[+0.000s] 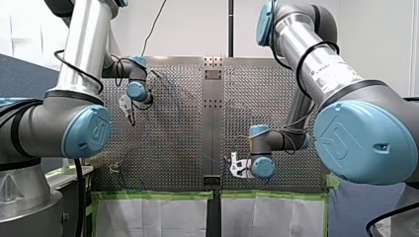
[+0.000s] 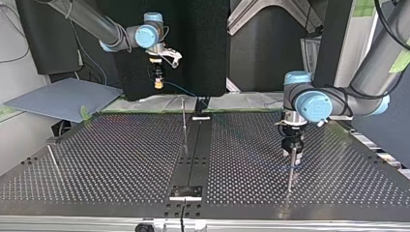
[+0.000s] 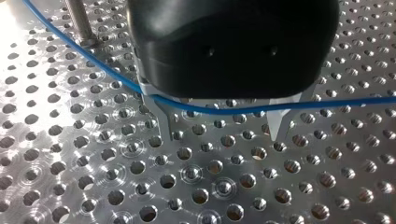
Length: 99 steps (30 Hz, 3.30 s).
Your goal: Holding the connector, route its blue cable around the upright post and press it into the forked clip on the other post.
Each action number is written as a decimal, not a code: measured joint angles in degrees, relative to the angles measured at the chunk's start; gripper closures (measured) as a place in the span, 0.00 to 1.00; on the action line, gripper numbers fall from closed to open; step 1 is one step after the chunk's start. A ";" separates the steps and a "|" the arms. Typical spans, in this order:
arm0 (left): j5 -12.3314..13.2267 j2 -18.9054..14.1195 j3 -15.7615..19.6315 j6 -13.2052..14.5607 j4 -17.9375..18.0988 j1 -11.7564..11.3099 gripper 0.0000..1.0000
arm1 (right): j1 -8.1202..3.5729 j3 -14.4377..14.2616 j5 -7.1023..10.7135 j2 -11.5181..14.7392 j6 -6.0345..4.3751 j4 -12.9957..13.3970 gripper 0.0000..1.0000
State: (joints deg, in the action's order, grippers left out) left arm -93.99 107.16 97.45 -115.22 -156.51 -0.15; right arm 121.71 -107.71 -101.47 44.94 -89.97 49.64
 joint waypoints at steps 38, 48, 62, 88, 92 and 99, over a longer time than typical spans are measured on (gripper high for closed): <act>-1.44 0.00 -0.01 -0.01 -2.31 -0.08 0.02 | -3.95 -6.84 9.35 3.38 2.26 7.21 0.98; -1.27 0.00 0.00 -3.28 -5.30 -0.20 0.02 | -3.98 -6.86 9.35 2.10 2.32 7.92 0.98; 4.32 0.03 3.61 -10.42 -1.61 -1.00 0.02 | -3.98 -6.86 9.35 2.09 2.33 7.87 0.98; 8.37 2.23 10.46 -20.55 3.98 -3.04 0.02 | -3.57 -6.86 9.35 2.08 2.33 7.61 0.98; 9.97 2.67 11.10 -22.59 5.99 -3.53 0.02 | -3.55 -6.86 9.35 2.06 2.33 7.62 0.98; 7.56 2.74 11.28 -26.55 9.82 -4.93 0.02 | -3.55 -6.86 9.35 2.11 2.33 7.79 0.98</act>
State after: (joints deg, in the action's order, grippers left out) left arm -86.44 109.91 108.74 -141.77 -146.68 -5.09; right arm 118.16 -114.57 -92.12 47.05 -87.65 57.43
